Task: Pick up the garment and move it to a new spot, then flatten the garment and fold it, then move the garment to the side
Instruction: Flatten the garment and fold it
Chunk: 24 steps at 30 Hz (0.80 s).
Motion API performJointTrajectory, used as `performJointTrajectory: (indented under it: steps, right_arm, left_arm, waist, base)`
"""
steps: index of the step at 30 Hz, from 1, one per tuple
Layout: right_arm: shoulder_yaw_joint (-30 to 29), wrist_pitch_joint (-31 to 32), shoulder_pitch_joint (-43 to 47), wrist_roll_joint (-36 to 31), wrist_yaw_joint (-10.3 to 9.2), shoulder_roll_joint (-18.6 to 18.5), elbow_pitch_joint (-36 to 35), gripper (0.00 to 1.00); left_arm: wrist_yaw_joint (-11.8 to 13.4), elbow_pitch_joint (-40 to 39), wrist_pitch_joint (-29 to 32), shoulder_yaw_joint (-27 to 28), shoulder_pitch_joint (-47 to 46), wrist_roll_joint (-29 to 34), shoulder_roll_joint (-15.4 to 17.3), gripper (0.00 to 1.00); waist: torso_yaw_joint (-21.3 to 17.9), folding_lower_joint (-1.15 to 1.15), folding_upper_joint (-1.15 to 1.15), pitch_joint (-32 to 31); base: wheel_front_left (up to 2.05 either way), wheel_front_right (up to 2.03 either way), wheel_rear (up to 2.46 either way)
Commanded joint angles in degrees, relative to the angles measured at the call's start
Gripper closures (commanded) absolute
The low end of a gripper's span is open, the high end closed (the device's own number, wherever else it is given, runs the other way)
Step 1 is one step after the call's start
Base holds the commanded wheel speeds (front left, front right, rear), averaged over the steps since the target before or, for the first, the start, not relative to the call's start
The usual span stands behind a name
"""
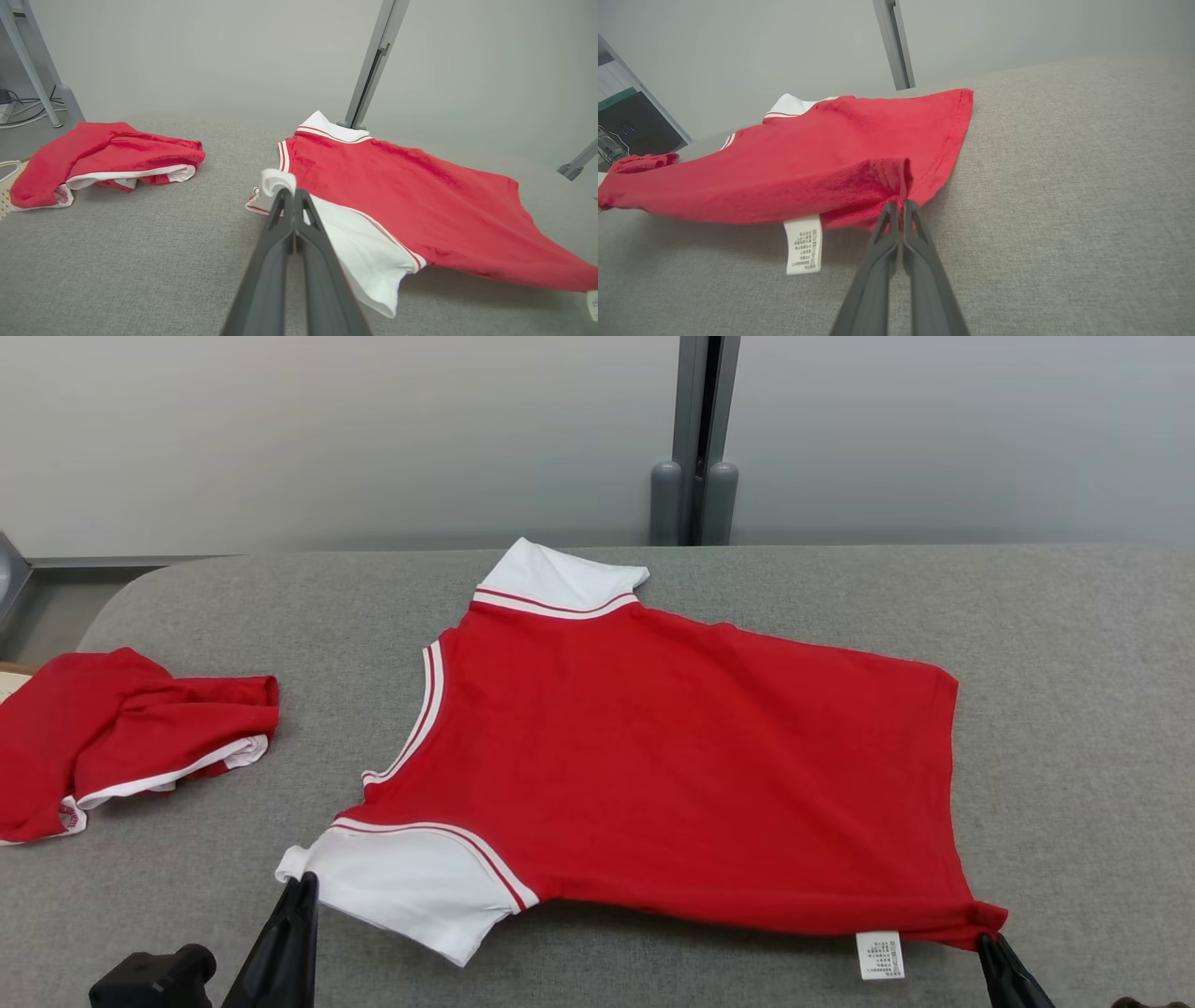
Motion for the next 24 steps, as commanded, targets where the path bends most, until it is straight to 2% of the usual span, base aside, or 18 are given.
performJointTrajectory:
  steps: [1,7,14,24]
  right_arm:
    - [-0.1,0.6,-0.3,-0.4,-0.02,0.2,-0.3,1.00]
    - [0.1,1.9,-3.2,0.3,-0.02,1.1,0.1,1.00]
    - [-0.1,2.1,-9.9,2.7,-0.01,1.9,3.0,1.00]
    - [2.3,0.8,-19.6,4.5,-0.01,1.3,9.4,1.00]
  left_arm:
    - [0.1,0.4,0.2,0.3,-0.8,-0.3,0.5,1.00]
    - [-1.6,4.4,0.0,0.0,-5.5,-1.9,1.1,1.00]
    - [-4.6,12.6,-0.3,-0.5,-18.0,-2.3,3.3,1.00]
    - [-7.6,29.6,-2.1,-1.1,-36.3,-4.6,4.5,1.00]
  waist:
    - [-0.6,0.00,0.00,0.8]
    - [-2.0,0.00,0.00,3.8]
    - [-4.0,0.00,0.00,9.5]
    - [-5.9,0.00,0.00,15.3]
  base:
    - [0.00,0.00,0.00]
    - [0.00,0.00,0.00]
    - [0.00,0.00,0.00]
    - [0.00,0.00,0.00]
